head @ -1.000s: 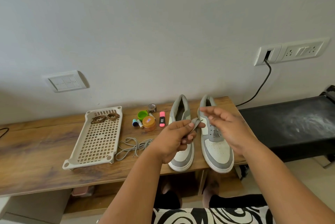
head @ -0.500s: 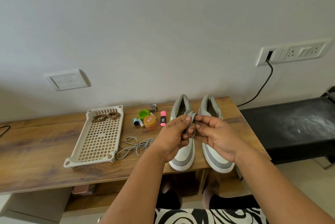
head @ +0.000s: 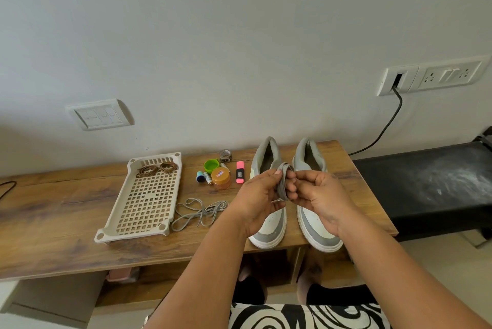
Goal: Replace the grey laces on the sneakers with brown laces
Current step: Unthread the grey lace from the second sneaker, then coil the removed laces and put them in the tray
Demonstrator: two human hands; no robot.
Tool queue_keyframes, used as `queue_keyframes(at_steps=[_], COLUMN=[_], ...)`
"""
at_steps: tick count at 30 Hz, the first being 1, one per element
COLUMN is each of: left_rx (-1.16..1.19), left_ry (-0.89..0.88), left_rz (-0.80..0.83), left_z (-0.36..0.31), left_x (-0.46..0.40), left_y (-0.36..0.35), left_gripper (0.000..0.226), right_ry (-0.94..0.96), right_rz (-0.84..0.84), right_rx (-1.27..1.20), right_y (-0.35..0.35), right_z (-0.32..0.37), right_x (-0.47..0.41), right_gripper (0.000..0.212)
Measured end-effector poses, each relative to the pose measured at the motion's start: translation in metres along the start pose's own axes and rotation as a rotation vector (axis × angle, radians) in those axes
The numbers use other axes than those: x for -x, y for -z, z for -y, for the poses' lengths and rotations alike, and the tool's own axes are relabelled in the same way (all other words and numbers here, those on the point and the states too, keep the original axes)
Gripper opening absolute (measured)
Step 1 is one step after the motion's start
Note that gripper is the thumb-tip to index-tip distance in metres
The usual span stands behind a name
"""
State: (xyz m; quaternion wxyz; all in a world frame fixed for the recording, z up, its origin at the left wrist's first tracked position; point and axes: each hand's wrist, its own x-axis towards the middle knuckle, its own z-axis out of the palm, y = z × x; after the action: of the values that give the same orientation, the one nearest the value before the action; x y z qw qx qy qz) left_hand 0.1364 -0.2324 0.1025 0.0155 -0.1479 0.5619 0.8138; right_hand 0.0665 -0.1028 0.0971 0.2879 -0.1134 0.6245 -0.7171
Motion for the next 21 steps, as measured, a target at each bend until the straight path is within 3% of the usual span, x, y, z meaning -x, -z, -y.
queue_keyframes(at_steps=[4, 12, 16, 21], left_rx=[-0.039, -0.280, -0.339, -0.201], left_ry=[0.032, 0.072, 0.008, -0.012], left_rz=[-0.038, -0.295, -0.419, -0.657], left_z=[0.001, 0.003, -0.013, -0.019], left_x=[0.000, -0.006, 0.007, 0.037], left_y=[-0.002, 0.007, 0.035, 0.097], left_gripper=[0.026, 0.026, 0.023, 0.015], right_ry=[-0.012, -0.038, -0.113, -0.228], right_rz=[-0.053, -0.152, -0.082, 0.041], right_rx=[0.040, 0.086, 0.095, 0.103], right_y=[0.000, 0.006, -0.005, -0.061], right_z=[-0.006, -0.011, -0.015, -0.037], right_x=[-0.004, -0.012, -0.011, -0.020], right_gripper=[0.017, 0.012, 0.011, 0.010])
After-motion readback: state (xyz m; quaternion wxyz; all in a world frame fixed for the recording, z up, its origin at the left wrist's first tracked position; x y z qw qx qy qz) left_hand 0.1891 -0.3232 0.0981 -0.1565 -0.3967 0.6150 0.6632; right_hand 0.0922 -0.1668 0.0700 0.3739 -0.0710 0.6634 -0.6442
